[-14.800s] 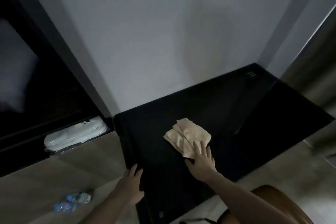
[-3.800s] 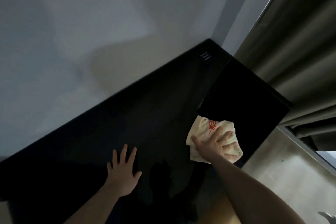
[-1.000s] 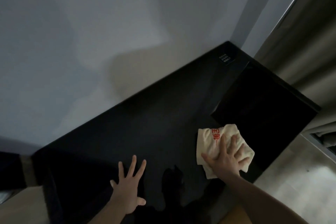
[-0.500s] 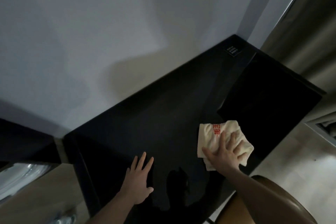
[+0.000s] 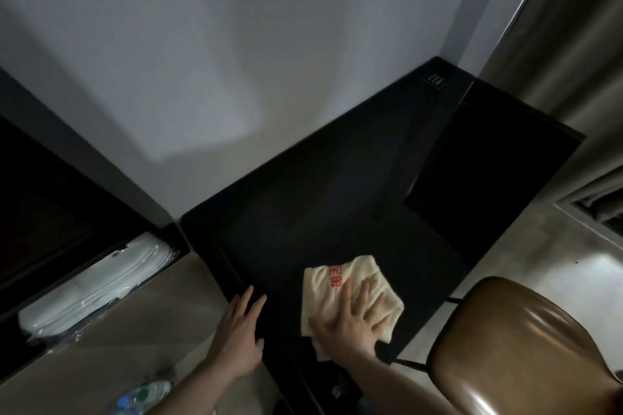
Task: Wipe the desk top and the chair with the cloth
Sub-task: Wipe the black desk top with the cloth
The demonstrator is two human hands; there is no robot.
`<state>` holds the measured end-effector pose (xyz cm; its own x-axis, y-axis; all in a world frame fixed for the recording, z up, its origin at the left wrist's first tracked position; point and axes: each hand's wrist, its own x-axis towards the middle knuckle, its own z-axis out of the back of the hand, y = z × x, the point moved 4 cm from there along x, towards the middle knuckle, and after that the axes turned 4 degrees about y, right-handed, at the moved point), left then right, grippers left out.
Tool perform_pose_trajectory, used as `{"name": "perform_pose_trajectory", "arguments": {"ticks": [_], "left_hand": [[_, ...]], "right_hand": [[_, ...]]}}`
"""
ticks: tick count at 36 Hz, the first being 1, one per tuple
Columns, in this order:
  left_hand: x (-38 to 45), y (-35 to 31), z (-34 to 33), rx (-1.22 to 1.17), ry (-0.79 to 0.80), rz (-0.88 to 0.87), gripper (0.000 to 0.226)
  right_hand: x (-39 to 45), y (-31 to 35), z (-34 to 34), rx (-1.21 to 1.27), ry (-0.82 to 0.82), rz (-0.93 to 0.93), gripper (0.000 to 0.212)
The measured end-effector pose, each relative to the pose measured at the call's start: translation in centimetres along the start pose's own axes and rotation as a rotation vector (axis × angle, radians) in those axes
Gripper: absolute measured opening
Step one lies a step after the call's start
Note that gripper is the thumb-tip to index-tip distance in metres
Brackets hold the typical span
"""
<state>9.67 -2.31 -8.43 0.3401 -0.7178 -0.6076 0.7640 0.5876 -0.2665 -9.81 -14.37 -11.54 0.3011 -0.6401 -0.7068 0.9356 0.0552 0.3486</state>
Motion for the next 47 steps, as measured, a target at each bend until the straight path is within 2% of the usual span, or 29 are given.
{"name": "perform_pose_trajectory", "arguments": {"ticks": [4, 7, 10, 13, 17, 21, 23, 29, 35, 38, 43, 47], "left_hand": [[-1.6, 0.0, -0.6, -0.038, -0.069, -0.026, 0.073], [-2.2, -1.6, -1.1, -0.071, -0.107, -0.056, 0.072], [-2.2, -4.7, -1.9, -0.083, -0.126, -0.129, 0.073], [-1.9, -8.7, -2.4, -0.039, -0.159, -0.226, 0.075], [-0.4, -13.1, -3.9, 0.077, -0.055, -0.249, 0.082], [1.9, -14.9, -5.4, 0.139, 0.002, -0.123, 0.102], [2.7, -14.2, -6.3, 0.151, 0.023, -0.072, 0.106], [3.4, -10.4, -7.8, 0.244, -0.177, -0.148, 0.101], [2.4, -6.2, -7.8, 0.247, -0.126, -0.081, 0.095], [2.3, -4.1, -7.4, 0.228, -0.100, -0.038, 0.079], [3.1, -1.6, -6.1, 0.273, -0.039, -0.032, 0.078], [4.3, 0.5, -5.6, 0.285, 0.014, -0.029, 0.082]], "right_hand": [[-2.5, 1.6, -2.5, 0.021, 0.056, 0.059, 0.114], [-3.1, 1.0, -1.1, 0.070, 0.057, 0.102, 0.095], [-3.8, -1.0, 1.7, 0.141, -0.032, 0.149, 0.085], [-4.2, -3.9, 4.1, 0.110, -0.127, 0.178, 0.079], [-4.3, -7.3, 6.1, -0.008, -0.123, 0.158, 0.079], [-4.0, -9.7, 7.7, -0.061, -0.107, 0.168, 0.080], [-3.5, -10.6, 8.2, -0.104, -0.082, 0.175, 0.082], [-1.7, -11.4, 8.7, -0.171, 0.001, 0.161, 0.086], [-1.5, -9.6, 7.6, -0.238, 0.040, 0.171, 0.087], [-1.2, -8.6, 6.5, -0.246, 0.066, 0.160, 0.085], [-1.2, -7.6, 4.2, -0.239, 0.111, 0.119, 0.087], [-1.0, -7.4, 3.1, -0.222, 0.044, 0.097, 0.086]]}}
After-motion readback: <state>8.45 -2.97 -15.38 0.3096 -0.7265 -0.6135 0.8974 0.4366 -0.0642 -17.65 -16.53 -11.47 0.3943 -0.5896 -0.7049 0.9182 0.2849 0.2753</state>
